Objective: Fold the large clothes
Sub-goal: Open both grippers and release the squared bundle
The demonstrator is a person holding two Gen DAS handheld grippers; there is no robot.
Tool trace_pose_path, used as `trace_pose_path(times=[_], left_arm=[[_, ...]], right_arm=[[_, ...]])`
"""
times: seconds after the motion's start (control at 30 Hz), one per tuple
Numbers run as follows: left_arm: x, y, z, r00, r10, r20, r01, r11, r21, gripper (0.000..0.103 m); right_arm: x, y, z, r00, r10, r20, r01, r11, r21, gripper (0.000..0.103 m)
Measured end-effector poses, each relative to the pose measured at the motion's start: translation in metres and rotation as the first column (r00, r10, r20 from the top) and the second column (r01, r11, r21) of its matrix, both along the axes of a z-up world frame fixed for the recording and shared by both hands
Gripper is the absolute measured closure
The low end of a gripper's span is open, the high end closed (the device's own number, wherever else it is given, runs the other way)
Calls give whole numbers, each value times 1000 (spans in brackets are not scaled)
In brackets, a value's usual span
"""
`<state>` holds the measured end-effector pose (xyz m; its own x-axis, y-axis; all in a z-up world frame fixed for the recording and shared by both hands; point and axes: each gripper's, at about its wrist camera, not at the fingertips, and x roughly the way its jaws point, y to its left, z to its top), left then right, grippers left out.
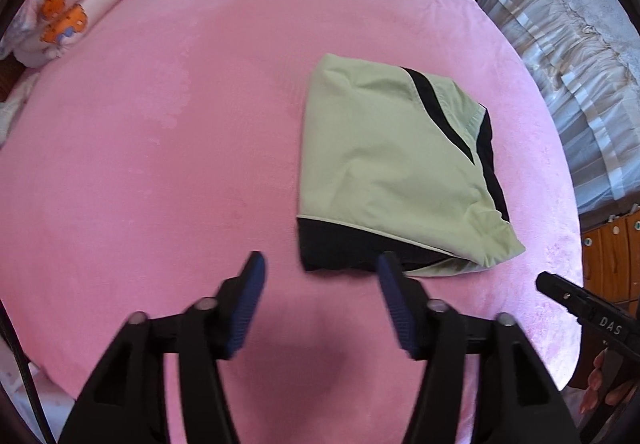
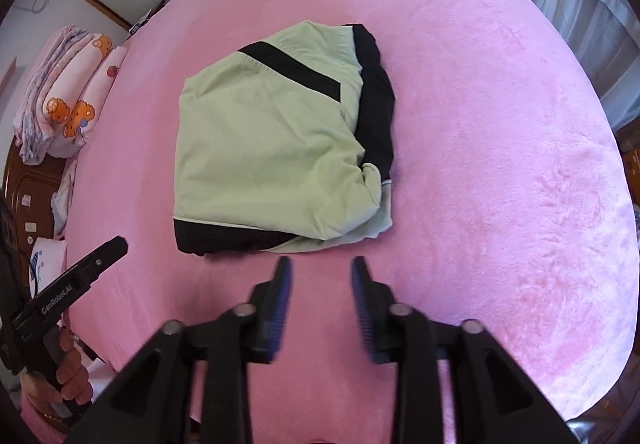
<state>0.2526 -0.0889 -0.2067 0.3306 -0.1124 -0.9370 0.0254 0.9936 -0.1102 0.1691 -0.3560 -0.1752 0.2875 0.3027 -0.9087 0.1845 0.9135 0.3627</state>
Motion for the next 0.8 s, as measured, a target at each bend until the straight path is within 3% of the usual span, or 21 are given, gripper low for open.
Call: trace_pose_path(times=[0.17, 0.23, 0.4, 0.6, 0.8], left_arm=[[-3, 1, 22, 1000, -6, 26, 5, 998, 60, 17], [1, 2, 24, 1000, -4, 14, 3, 998, 57, 16], [12, 4, 18, 1000, -9, -23, 11, 997, 70, 12], [28, 4, 10, 999, -12, -36, 17, 993, 120, 12], [46, -1, 1, 998, -19, -59, 24, 995, 96, 11]], right_arm=[[-1, -5, 18, 999, 5, 54, -4, 1000, -15, 46], [3, -7, 20, 999, 0, 52, 0, 1000, -5, 39], [14, -11, 19, 999, -10, 42, 10, 1000, 12, 34], [25, -20, 12, 999, -31, 31, 30, 999, 28, 32], [36, -32, 2, 999, -49, 15, 48, 998, 46, 32]])
